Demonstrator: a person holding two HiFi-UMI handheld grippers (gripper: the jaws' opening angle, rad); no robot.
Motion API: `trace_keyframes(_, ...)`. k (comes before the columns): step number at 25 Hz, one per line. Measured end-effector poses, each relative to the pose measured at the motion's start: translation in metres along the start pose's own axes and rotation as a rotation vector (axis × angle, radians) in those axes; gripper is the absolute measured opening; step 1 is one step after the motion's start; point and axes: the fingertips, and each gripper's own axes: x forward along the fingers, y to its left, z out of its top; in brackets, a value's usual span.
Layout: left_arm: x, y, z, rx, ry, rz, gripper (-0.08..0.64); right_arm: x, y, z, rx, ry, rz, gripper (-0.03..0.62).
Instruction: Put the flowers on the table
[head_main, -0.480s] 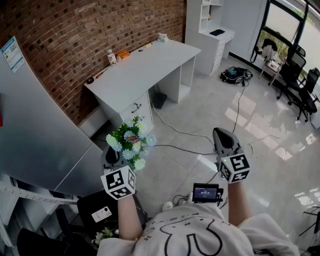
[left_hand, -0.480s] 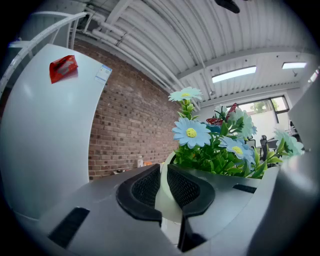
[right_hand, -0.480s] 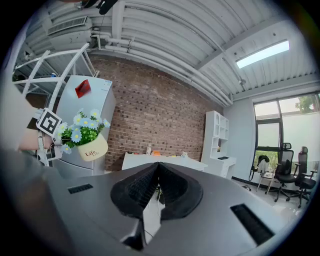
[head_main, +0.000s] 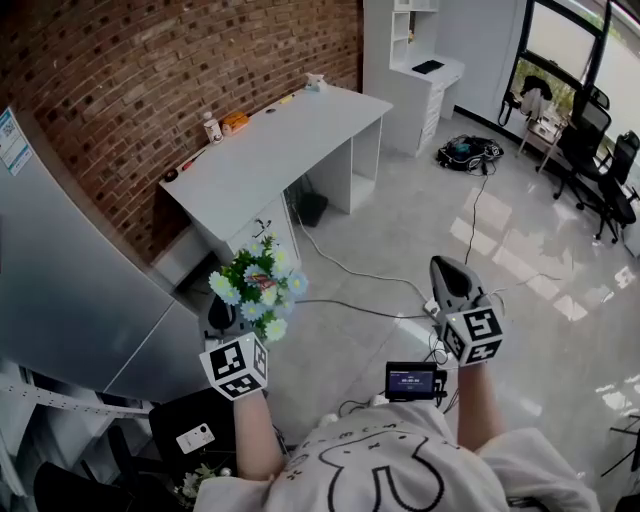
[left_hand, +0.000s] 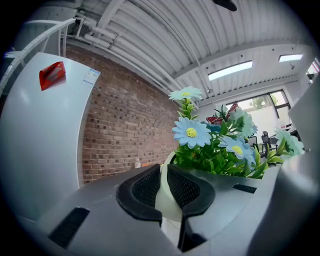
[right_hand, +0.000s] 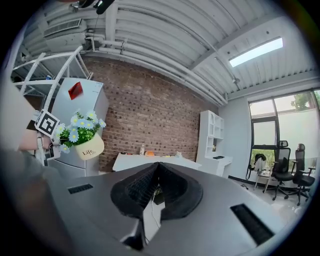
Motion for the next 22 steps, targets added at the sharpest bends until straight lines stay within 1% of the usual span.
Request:
trace_keyframes(2,0.008,-0.012,0.002,-0.008,-0.006,0.012,0.051,0.005,-0.014,0.001,-0.006,-0.005,0.017,0.017)
trace_keyframes(7,0.023,-0.047,0.004,-0.024,-0.019,0.045,0.051,0.019,-0.037,-0.002,-0.055,-0.017,0.098,0.017)
trace_keyframes(13,0.033,-0.081,-0.005,-0.043,-0.016,0.073,0.051,0.033,-0.061,-0.016,-0.046,-0.019,0.156,0.017)
trace_keyframes(17,0.041,-0.087,-0.002,-0.039,-0.012,0.092,0.051,0.042,-0.070,-0.023,-0.032,-0.015,0.184,0.017)
trace_keyframes(22,0.064,-0.080,0.006,-0.031,-0.017,0.103,0.051,0.066,-0.074,-0.020,-0.021,-0.018,0.196,0.017)
